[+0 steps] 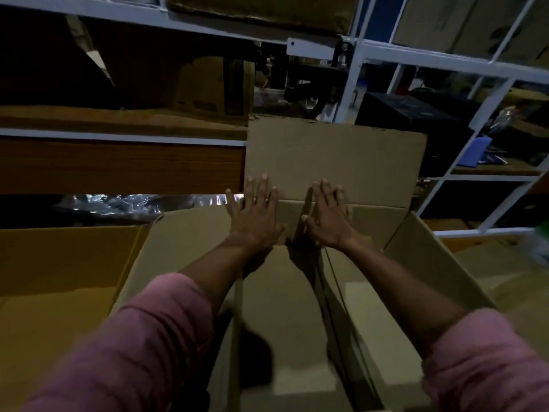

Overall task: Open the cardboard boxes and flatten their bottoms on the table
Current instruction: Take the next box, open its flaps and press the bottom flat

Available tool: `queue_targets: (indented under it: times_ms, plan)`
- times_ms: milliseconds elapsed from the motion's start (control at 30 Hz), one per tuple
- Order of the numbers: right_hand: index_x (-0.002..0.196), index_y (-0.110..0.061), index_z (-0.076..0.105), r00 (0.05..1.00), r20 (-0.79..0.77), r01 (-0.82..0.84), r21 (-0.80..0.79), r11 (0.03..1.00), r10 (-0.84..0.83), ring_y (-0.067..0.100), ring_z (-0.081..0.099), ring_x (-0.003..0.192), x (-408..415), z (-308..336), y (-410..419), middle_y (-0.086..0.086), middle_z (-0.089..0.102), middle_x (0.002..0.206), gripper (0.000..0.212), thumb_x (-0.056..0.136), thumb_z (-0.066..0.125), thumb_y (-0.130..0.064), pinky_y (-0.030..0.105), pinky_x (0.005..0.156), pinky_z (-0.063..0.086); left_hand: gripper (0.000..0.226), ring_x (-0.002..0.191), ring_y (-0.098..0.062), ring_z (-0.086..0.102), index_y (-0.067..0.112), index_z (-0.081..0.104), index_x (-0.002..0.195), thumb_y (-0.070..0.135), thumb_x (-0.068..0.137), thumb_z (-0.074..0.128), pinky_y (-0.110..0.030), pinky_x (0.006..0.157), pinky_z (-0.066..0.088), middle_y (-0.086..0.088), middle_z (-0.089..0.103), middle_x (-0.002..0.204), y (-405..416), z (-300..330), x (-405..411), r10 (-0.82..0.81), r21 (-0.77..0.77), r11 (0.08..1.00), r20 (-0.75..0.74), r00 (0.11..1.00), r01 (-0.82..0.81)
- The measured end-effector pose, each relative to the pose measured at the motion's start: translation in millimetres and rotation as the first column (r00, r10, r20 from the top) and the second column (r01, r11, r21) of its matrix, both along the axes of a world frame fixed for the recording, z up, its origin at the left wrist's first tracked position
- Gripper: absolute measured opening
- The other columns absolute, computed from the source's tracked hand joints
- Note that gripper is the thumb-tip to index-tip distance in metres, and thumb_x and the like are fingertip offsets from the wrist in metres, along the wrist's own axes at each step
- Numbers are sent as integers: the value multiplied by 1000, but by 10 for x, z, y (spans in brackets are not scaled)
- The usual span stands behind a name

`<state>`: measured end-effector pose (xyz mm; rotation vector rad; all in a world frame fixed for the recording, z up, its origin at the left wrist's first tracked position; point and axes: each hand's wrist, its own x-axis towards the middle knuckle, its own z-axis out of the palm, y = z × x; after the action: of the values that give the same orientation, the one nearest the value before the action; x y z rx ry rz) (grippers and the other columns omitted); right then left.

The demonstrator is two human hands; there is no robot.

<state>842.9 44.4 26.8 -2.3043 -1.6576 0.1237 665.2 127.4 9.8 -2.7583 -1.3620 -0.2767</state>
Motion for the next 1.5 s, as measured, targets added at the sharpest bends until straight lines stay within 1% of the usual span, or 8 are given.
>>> queue_targets:
  times_ms: [233,533,633,833,1033,1167,1333,1500]
  plan:
    - [161,-22,6,1000,4,-10,-32,999,10,39,-10,154,2,-130,-9,3,-10,170,83,98,55,-43,68,119,8,87,153,-36,-20,20,2,162,65,97,39,-74,113,-10,-11,-16,168,-33,31,49,3,-1,1000,-23,1000,-3]
    - [161,-20,5,996,11,-87,-44,995,88,34,0,155,-85,82,-614,8,-1,170,81,100,51,-47,63,121,10,84,150,-36,-27,23,2,161,60,98,44,-70,116,-9,-7,-29,165,-709,270,-55,32,-92,995,71,997,-25]
    - [161,-20,12,993,-5,-116,-60,991,116,36,15,153,-74,247,-1026,10,2,169,80,99,49,-54,62,119,19,85,150,-36,-27,24,2,162,60,98,45,-72,116,-6,-7,-31,164,-1077,367,-164,50,-113,993,80,996,-41]
    - [159,-26,25,980,-107,-170,12,985,170,22,16,154,-32,376,-2340,2,15,168,69,100,42,-58,53,122,22,83,155,-33,-12,30,3,162,69,97,36,-72,117,2,-5,-19,168,-2080,433,-439,117,-128,987,185,976,-94]
    - [151,-29,39,995,-102,38,128,991,-25,23,27,150,-62,27,-3533,1,30,163,60,100,35,-61,55,121,18,75,156,-31,-3,29,16,159,71,97,25,-66,120,5,-3,1,170,-3113,109,-884,231,-100,972,222,947,-213]
    - [146,-26,40,989,12,145,170,975,-149,32,19,151,25,-348,-4096,6,28,162,63,97,38,-65,59,119,16,80,154,-34,-15,29,13,160,75,94,15,-64,120,-1,-6,-2,170,-3577,-227,-1084,292,-63,956,117,949,-286]
    - [153,-33,24,961,-42,276,148,950,-273,46,24,138,251,-519,-4378,-4,12,164,86,84,67,-61,69,106,30,87,152,-41,-3,39,10,159,82,87,34,-66,114,21,-1,-5,170,-3751,-331,-1174,354,-20,934,169,920,-356]
    - [156,-48,7,964,-255,104,116,988,-72,44,17,149,550,-461,-4295,-15,-14,165,112,71,79,-61,66,109,32,105,147,-48,17,40,11,158,80,75,63,-68,106,37,6,-16,167,-3646,-375,-1234,318,-194,943,274,908,-272]
